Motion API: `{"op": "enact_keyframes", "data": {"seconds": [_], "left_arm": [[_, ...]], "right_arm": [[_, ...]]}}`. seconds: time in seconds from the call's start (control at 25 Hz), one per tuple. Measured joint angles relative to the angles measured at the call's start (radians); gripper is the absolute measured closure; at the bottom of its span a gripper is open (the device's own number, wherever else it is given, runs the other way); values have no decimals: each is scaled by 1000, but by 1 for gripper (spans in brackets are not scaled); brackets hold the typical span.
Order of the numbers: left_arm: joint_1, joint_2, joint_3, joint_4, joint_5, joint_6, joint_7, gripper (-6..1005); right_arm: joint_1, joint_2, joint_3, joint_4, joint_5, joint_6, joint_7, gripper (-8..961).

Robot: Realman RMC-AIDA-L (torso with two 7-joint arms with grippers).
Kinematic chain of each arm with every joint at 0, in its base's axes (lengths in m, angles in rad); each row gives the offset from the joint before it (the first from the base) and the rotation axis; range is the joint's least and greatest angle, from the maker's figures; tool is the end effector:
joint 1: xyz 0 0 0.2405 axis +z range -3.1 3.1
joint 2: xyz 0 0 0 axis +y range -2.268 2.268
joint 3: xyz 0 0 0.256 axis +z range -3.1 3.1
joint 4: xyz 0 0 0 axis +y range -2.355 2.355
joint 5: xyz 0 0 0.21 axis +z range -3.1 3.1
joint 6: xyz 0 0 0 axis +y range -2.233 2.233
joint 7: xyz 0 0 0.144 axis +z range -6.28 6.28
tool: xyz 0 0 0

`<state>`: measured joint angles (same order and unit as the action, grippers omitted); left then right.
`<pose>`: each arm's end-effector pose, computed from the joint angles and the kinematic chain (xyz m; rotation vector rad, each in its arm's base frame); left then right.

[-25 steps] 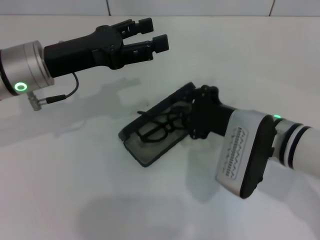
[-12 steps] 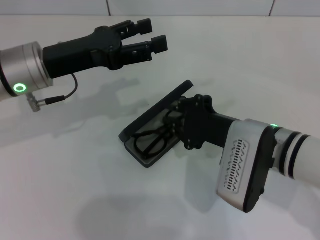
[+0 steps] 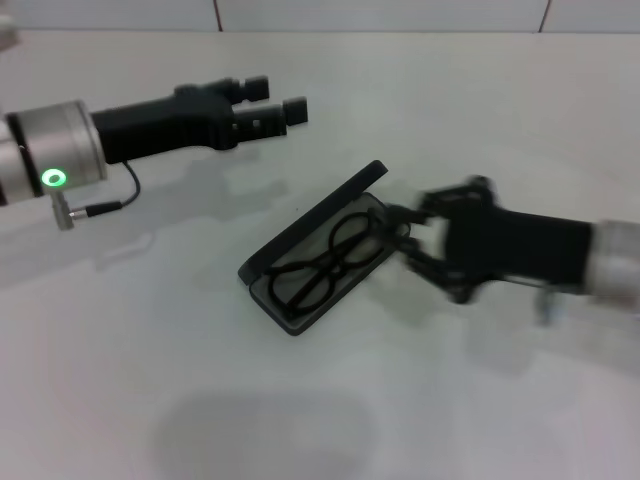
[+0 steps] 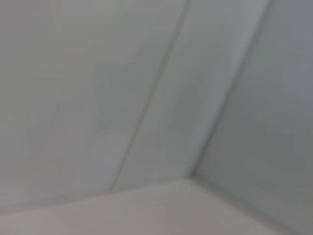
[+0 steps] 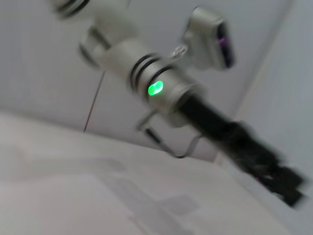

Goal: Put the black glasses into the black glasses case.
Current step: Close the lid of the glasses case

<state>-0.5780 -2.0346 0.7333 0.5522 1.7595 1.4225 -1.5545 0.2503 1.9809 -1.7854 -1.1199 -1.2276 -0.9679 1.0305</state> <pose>-0.2493 0.3655 0.0134 -2.4966 -0.8938 -0.9225 0.1814 0.3041 -0.0527 -2.6610 -0.1766 0.6376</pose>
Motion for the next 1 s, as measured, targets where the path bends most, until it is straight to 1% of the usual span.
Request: {"op": "enact_keyframes", "data": {"seconds": [0.04, 0.12, 0.16, 0.2, 0.28, 0.32, 0.36, 0.44, 0.52, 0.6, 0.76, 1.0], "left_arm": [[-12, -4, 0, 0, 36, -33, -14, 174], [-27, -10, 1, 0, 93, -69, -35, 175], [-30, -11, 1, 0, 108, -74, -39, 175], [-34, -14, 1, 0, 133, -83, -47, 176], [-41, -20, 1, 1, 171, -89, -54, 177], [-49, -25, 2, 1, 200, -90, -59, 178], [-54, -28, 3, 1, 220, -91, -62, 178], [-61, -34, 15, 1, 243, -92, -68, 179], [-66, -37, 32, 1, 254, -94, -70, 180], [-70, -40, 42, 1, 257, -109, -71, 181], [-72, -44, 40, 2, 255, -141, -71, 183], [-63, -42, 34, 3, 239, -143, -68, 187]], "right_arm": [[28, -9, 95, 64, -32, -106, 84, 765], [104, -15, 293, 242, -87, -311, 178, 765], [136, -17, 373, 328, -104, -379, 195, 764], [182, -21, 487, 447, -128, -458, 196, 764], [221, -27, 627, 591, -162, -536, 184, 764], [226, -30, 697, 659, -181, -555, 177, 764], [217, -28, 729, 685, -187, -548, 174, 749], [192, -18, 744, 685, -192, -520, 172, 718], [166, -3, 743, 636, -192, -501, 170, 687], [155, 5, 738, 605, -193, -493, 169, 603], [153, 6, 728, 587, -193, -486, 167, 435], [156, 10, 725, 573, -193, -481, 156, 433]]}}
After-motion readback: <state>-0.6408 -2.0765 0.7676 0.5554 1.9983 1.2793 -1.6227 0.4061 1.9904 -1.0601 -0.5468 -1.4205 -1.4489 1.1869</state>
